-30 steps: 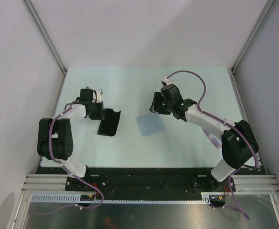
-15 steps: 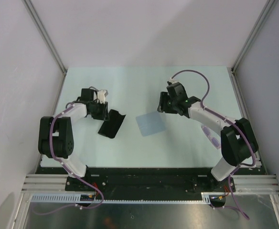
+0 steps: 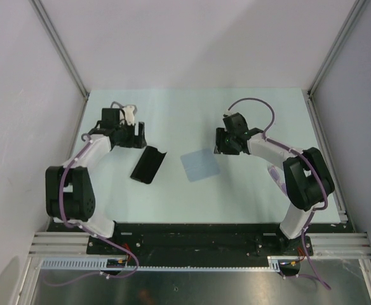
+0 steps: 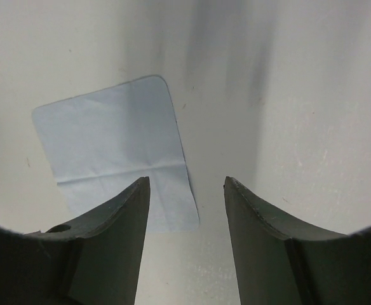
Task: Organize the sunglasses
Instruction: Move the opened sunglasses case to the center of the board, then pick up the glasses cleaning cloth from the center of the board.
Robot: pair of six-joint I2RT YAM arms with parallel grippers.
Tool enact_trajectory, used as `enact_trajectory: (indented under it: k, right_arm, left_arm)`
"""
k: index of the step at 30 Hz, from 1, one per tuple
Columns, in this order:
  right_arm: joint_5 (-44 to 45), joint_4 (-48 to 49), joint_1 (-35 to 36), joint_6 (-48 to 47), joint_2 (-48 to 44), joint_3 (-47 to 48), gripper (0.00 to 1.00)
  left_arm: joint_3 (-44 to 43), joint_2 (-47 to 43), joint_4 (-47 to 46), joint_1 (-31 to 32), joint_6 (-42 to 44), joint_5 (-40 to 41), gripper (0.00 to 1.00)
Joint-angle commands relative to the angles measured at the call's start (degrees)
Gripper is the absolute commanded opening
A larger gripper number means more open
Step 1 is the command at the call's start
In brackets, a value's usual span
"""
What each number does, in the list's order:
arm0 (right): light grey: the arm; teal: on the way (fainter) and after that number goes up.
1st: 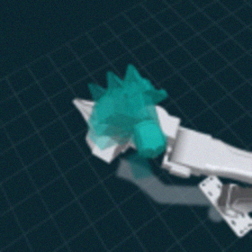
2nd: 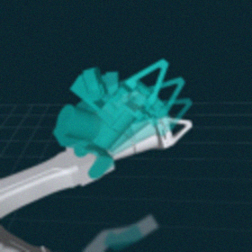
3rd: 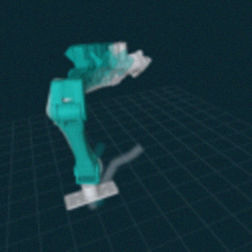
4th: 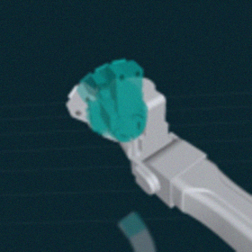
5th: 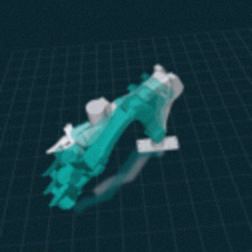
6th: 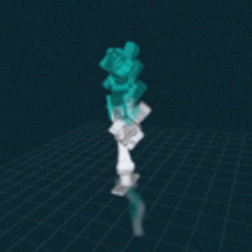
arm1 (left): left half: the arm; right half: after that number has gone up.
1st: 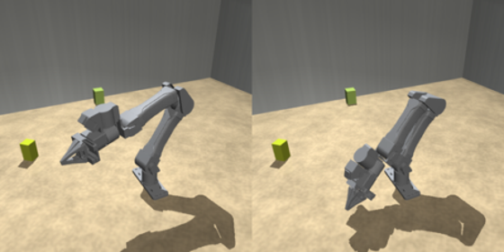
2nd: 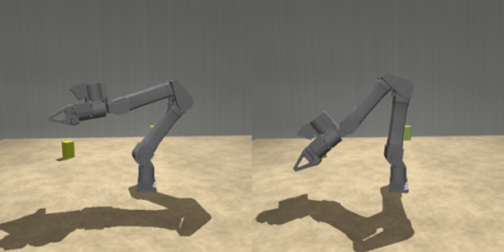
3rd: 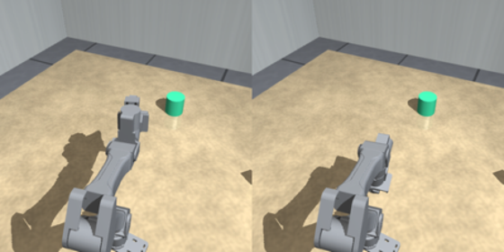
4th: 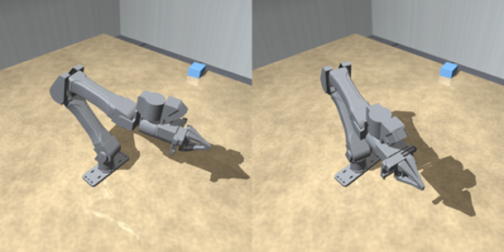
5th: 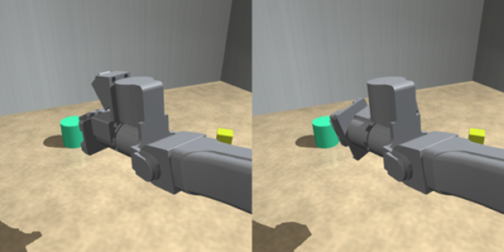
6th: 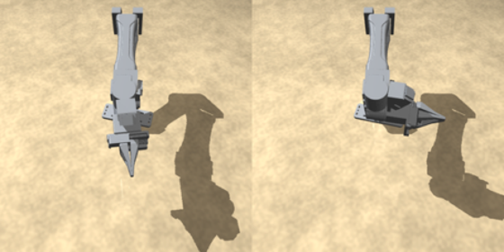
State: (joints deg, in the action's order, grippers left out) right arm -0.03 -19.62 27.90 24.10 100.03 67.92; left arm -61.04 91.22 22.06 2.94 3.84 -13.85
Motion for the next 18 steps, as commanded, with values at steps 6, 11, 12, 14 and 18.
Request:
enact_trajectory:
  k: [6, 11, 12, 14, 18]
  right_arm:
    - [-3.2, -4.9, 0.5, -1.4, 1.7, 0.0, 0.49]
    - [-4.3, -2.8, 0.4, -1.3, 4.0, 0.0, 0.49]
    - [-4.4, 0.0, 0.2, -1.8, 4.2, 0.0, 0.50]
    - [-5.2, 4.0, -0.6, -2.3, 5.0, 0.1, 0.50]
    - [-4.6, 7.8, -1.2, -4.1, 7.5, 1.3, 0.50]
  left_arm:
    - [-1.3, -14.6, -1.6, 8.5, -21.6, -5.1, 0.84]
    - [4.3, -19.6, -5.6, 15.3, -30.6, -1.5, 0.83]
    - [5.3, -20.2, -7.3, 16.0, -31.4, -1.6, 0.83]
    - [7.2, -20.6, -11.4, 18.2, -33.1, -2.2, 0.82]
    - [6.7, -16.4, -12.7, 21.8, -34.9, -1.4, 0.77]
